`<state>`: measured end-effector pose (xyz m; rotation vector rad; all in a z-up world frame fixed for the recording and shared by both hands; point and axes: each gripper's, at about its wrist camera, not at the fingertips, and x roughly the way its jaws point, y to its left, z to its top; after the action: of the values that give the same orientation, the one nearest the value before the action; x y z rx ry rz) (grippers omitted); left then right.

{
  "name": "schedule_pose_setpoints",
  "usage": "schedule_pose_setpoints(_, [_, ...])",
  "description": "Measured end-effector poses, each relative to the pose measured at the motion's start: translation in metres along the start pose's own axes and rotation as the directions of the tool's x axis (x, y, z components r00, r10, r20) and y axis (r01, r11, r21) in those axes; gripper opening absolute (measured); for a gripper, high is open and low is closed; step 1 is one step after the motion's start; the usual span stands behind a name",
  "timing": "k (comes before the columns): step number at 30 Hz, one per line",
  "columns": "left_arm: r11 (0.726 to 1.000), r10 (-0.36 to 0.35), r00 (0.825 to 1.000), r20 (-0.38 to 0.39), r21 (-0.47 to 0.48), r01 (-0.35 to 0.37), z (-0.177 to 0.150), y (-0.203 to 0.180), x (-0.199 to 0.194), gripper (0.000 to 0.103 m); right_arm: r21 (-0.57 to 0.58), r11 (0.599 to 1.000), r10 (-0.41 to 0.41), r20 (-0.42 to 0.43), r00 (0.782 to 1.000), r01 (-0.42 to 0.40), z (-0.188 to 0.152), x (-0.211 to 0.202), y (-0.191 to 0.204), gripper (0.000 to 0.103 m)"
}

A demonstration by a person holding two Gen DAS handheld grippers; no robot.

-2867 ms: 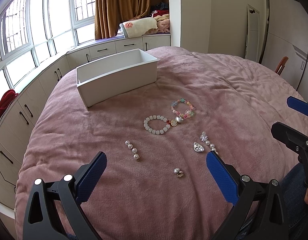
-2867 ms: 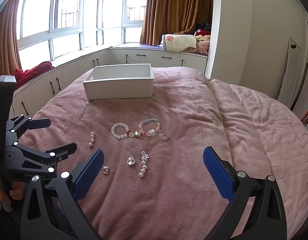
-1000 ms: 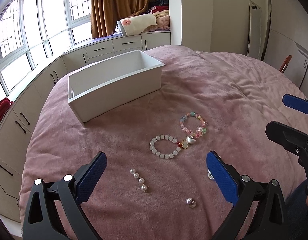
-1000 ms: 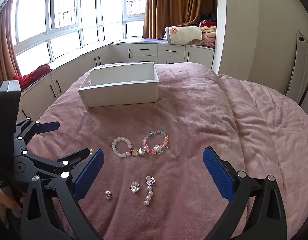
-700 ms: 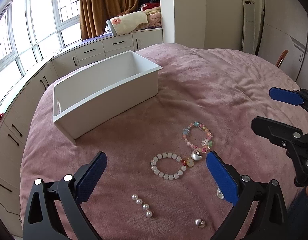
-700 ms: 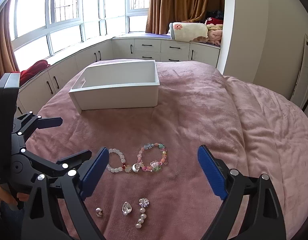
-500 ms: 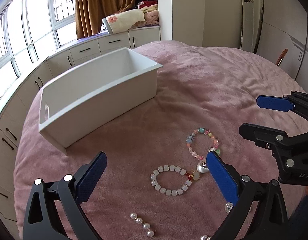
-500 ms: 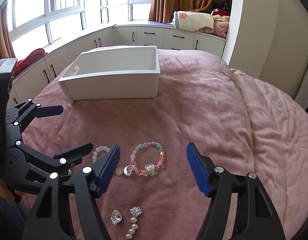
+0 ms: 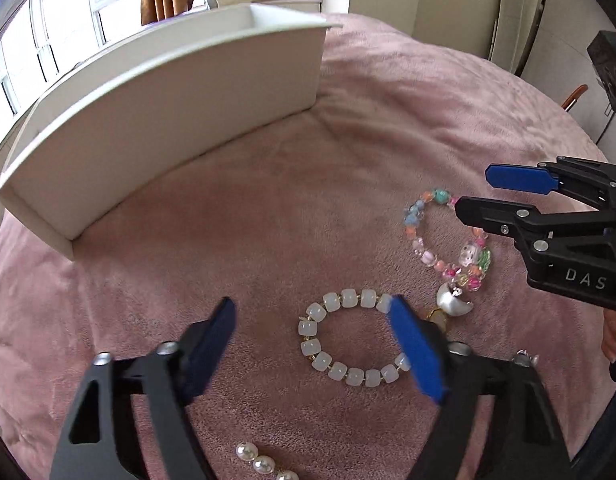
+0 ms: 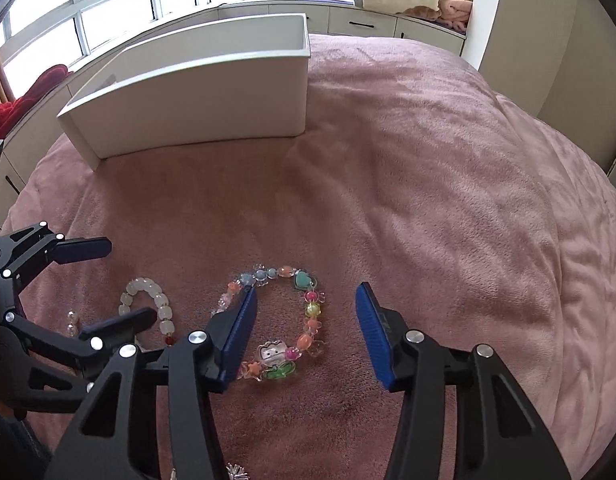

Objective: Organize jewelry
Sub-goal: 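Grasp the white bead bracelet with the left tool while the right tool grasps the pastel bracelet, then carry both bracelets into the white bin and open both tools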

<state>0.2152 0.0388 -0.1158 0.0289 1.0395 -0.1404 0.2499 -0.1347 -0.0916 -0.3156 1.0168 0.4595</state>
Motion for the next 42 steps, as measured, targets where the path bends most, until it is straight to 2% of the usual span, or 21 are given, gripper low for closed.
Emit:
schedule_pose_setpoints(2, [1.0,-0.002,1.0,-0.02,-0.004,0.002,-0.002,0.001,0.006,0.066,0.002,1.0,-0.012,-0.021,1.0,0.012,-0.003,0.007,-0.001,0.044])
schedule_pose_setpoints(4, [1.0,-0.002,1.0,-0.015,0.003,0.002,-0.004,0.0,0.009,0.065,0.002,1.0,-0.022,-0.042,0.999,0.023,-0.006,0.014,-0.002,0.043])
schedule_pose_setpoints(6, [1.0,-0.01,1.0,-0.009,0.002,0.01,-0.004,-0.001,0.012,0.061,0.002,1.0,-0.027,-0.063,0.998,0.028,-0.009,0.021,-0.004,0.038])
schedule_pose_setpoints(8, [1.0,-0.019,1.0,-0.003,-0.005,0.019,-0.005,0.0,0.014,0.051,0.008,1.0,-0.021,-0.064,0.998,0.021,-0.011,0.023,-0.005,0.033])
schedule_pose_setpoints(9, [1.0,-0.02,1.0,0.002,-0.008,0.02,-0.006,0.002,0.014,0.042,0.005,1.0,-0.018,-0.066,0.998,0.018,-0.012,0.024,-0.005,0.03])
schedule_pose_setpoints(10, [1.0,-0.025,1.0,0.007,-0.013,0.025,-0.007,0.002,0.015,0.033,0.003,1.0,-0.011,-0.07,0.997,0.011,-0.013,0.024,-0.004,0.023])
schedule_pose_setpoints(11, [0.999,-0.031,0.999,0.009,-0.021,0.031,-0.008,0.004,0.016,0.03,0.008,1.0,0.008,-0.07,0.998,-0.008,-0.014,0.025,-0.005,0.014])
schedule_pose_setpoints(15, [0.998,-0.042,0.999,0.009,-0.044,0.042,-0.012,0.009,0.015,0.018,0.025,0.999,0.035,-0.056,0.998,-0.034,-0.019,0.023,-0.004,0.012])
schedule_pose_setpoints(19, [0.996,-0.054,0.998,0.018,-0.067,0.055,-0.012,0.011,0.009,0.017,0.065,0.994,0.091,-0.03,0.995,-0.089,-0.018,0.007,-0.011,0.011])
schedule_pose_setpoints(24, [0.996,-0.073,0.993,0.087,-0.052,0.078,-0.006,0.009,-0.026,0.015,0.067,0.988,0.131,0.076,0.988,-0.137,0.003,-0.034,-0.018,0.011])
schedule_pose_setpoints(27, [0.994,-0.101,0.985,0.137,-0.027,0.106,0.013,0.007,-0.052,0.015,0.06,0.984,0.156,0.133,0.979,-0.165,0.026,-0.051,-0.019,0.011])
schedule_pose_setpoints(31, [0.996,-0.079,0.978,0.191,-0.021,0.085,0.043,0.016,-0.083,0.015,0.051,0.98,0.178,0.193,0.965,-0.191,0.067,-0.062,-0.016,0.011])
schedule_pose_setpoints(35, [0.996,-0.044,0.967,0.249,-0.068,0.062,0.074,0.05,-0.111,0.015,0.04,0.976,0.2,0.245,0.949,-0.216,0.111,-0.068,0.002,0.011])
schedule_pose_setpoints(38, [0.997,0.013,0.966,0.26,-0.082,0.009,0.098,0.078,-0.121,0.015,0.022,0.974,0.213,0.272,0.938,-0.227,0.144,-0.07,0.015,0.011])
schedule_pose_setpoints(42, [0.993,0.046,0.967,0.251,-0.12,-0.016,0.123,0.116,-0.121,0.015,0.011,0.971,0.226,0.285,0.932,-0.239,0.184,-0.066,0.029,0.011])
